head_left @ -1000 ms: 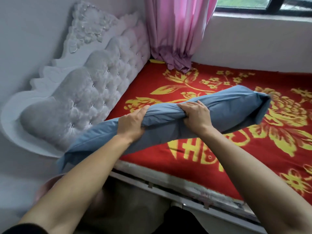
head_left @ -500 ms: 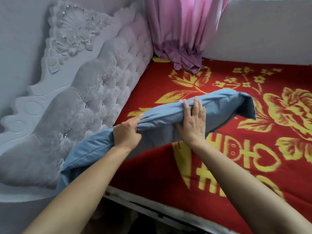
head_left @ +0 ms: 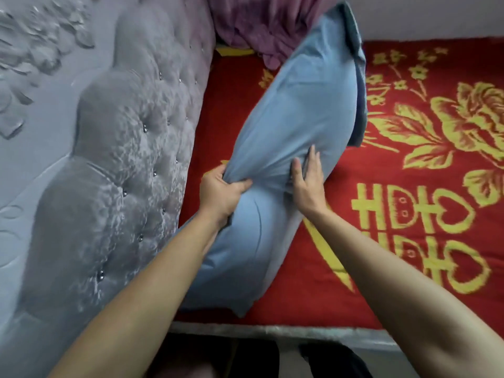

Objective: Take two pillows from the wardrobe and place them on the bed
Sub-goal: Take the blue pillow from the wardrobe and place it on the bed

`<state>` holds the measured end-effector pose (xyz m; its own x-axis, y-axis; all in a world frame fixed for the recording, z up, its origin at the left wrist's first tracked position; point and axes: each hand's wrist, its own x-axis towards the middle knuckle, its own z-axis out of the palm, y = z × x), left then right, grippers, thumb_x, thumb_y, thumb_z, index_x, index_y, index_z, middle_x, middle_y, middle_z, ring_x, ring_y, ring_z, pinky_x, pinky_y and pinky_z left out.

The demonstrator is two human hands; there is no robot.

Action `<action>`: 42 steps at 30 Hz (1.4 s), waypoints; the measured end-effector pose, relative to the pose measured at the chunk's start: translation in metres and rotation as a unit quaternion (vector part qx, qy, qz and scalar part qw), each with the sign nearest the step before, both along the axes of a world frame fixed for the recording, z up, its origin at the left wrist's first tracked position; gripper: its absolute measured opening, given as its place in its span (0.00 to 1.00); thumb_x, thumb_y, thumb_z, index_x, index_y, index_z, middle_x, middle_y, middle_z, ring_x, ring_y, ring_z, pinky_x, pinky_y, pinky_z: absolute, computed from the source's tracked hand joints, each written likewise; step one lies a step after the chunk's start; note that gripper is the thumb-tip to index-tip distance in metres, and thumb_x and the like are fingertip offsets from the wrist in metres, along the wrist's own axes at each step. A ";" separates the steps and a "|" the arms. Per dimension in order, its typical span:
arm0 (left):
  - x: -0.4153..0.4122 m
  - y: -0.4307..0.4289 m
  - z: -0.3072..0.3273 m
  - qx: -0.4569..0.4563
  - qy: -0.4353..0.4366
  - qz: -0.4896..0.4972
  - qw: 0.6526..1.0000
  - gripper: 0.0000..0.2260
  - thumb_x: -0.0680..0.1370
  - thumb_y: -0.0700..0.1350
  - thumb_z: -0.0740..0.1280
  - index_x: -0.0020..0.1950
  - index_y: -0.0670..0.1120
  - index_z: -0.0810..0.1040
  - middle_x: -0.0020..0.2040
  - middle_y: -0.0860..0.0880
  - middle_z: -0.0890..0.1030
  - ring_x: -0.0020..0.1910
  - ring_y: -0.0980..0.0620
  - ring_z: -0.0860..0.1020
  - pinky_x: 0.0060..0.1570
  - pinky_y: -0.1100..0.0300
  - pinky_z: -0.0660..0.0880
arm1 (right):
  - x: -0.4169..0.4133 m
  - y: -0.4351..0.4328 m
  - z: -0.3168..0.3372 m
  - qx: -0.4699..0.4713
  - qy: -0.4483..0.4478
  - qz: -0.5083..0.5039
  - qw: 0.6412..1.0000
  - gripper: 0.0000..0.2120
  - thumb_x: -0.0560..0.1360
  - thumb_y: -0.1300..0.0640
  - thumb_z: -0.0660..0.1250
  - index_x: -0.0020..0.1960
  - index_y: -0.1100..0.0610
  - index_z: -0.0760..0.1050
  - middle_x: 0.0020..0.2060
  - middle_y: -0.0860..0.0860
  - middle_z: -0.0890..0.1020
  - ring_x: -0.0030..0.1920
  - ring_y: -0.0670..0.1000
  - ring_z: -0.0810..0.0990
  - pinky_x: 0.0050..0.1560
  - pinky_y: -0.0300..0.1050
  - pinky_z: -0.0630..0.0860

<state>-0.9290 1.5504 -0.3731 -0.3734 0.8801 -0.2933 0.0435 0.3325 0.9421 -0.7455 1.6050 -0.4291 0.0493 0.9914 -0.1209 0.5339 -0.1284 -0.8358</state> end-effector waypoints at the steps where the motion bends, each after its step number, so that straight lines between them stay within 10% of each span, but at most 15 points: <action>1: -0.005 0.006 -0.004 0.009 -0.048 0.012 0.999 0.14 0.64 0.35 0.77 0.47 0.48 0.84 0.43 0.49 0.87 0.42 0.49 0.84 0.46 0.51 0.82 | -0.003 0.007 -0.003 0.025 -0.023 0.006 0.999 0.31 0.84 0.46 0.55 0.81 0.57 0.49 0.80 0.56 0.53 0.80 0.52 0.48 0.79 0.50 0.47; 6: -0.040 0.034 -0.064 -0.026 -0.156 0.021 0.987 0.17 0.71 0.37 0.76 0.59 0.43 0.80 0.52 0.47 0.86 0.50 0.49 0.84 0.52 0.53 0.80 | -0.008 0.035 -0.053 0.065 -0.120 0.052 0.989 0.30 0.82 0.45 0.58 0.80 0.56 0.56 0.79 0.60 0.55 0.80 0.57 0.52 0.79 0.52 0.49; 12: -0.054 0.018 -0.209 -0.220 0.173 -0.119 0.953 0.33 0.79 0.58 0.64 0.80 0.51 0.55 0.79 0.42 0.59 0.77 0.46 0.60 0.76 0.51 0.58 | 0.011 0.006 -0.206 -0.198 -0.318 0.249 0.893 0.32 0.80 0.35 0.53 0.80 0.45 0.51 0.81 0.54 0.47 0.80 0.59 0.46 0.76 0.62 0.48; 17: -0.047 0.002 -0.287 -0.325 0.286 -0.239 0.869 0.32 0.78 0.69 0.51 0.79 0.62 0.44 0.81 0.45 0.41 0.80 0.42 0.43 0.75 0.37 0.48 | 0.018 -0.024 -0.256 -0.119 -0.348 0.269 0.890 0.34 0.77 0.32 0.47 0.80 0.40 0.43 0.81 0.50 0.42 0.80 0.57 0.40 0.75 0.68 0.39; 21: -0.036 0.004 -0.309 -0.338 0.276 -0.228 0.870 0.34 0.75 0.73 0.48 0.77 0.64 0.40 0.81 0.48 0.37 0.79 0.44 0.37 0.73 0.33 0.43 | 0.032 -0.011 -0.252 -0.065 -0.337 0.258 0.903 0.35 0.75 0.28 0.48 0.79 0.38 0.51 0.81 0.50 0.48 0.80 0.56 0.47 0.75 0.65 0.44; 30: -0.036 0.053 -0.320 -0.268 0.281 -0.024 0.921 0.44 0.72 0.74 0.57 0.80 0.57 0.43 0.81 0.42 0.47 0.79 0.40 0.52 0.74 0.41 0.53 | 0.057 0.046 -0.244 -0.308 -0.152 -0.075 0.936 0.75 0.50 0.23 0.74 0.80 0.47 0.33 0.80 0.56 0.42 0.80 0.59 0.44 0.77 0.59 0.48; 35: -0.034 0.072 -0.312 -0.229 0.366 0.032 0.901 0.19 0.81 0.58 0.59 0.59 0.44 0.75 0.59 0.40 0.80 0.59 0.36 0.76 0.53 0.48 0.71 | 0.044 0.047 -0.242 -0.232 -0.141 -0.116 0.955 0.69 0.53 0.29 0.79 0.81 0.49 0.42 0.71 0.60 0.64 0.73 0.59 0.64 0.74 0.56 0.64; 42: -0.057 0.100 -0.242 -0.041 0.416 0.142 0.897 0.16 0.83 0.50 0.57 0.59 0.40 0.79 0.53 0.38 0.83 0.52 0.35 0.78 0.47 0.49 0.69 | 0.004 0.056 -0.204 0.014 -0.151 -0.141 0.978 0.48 0.70 0.39 0.74 0.79 0.57 0.57 0.63 0.60 0.69 0.67 0.59 0.68 0.65 0.55 0.67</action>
<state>-0.9863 1.6507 -0.6154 -0.6983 0.7036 0.1316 0.6232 0.5071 0.5954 -0.7418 1.6605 -0.6327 0.3509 0.9359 -0.0318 0.7038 -0.2860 -0.6503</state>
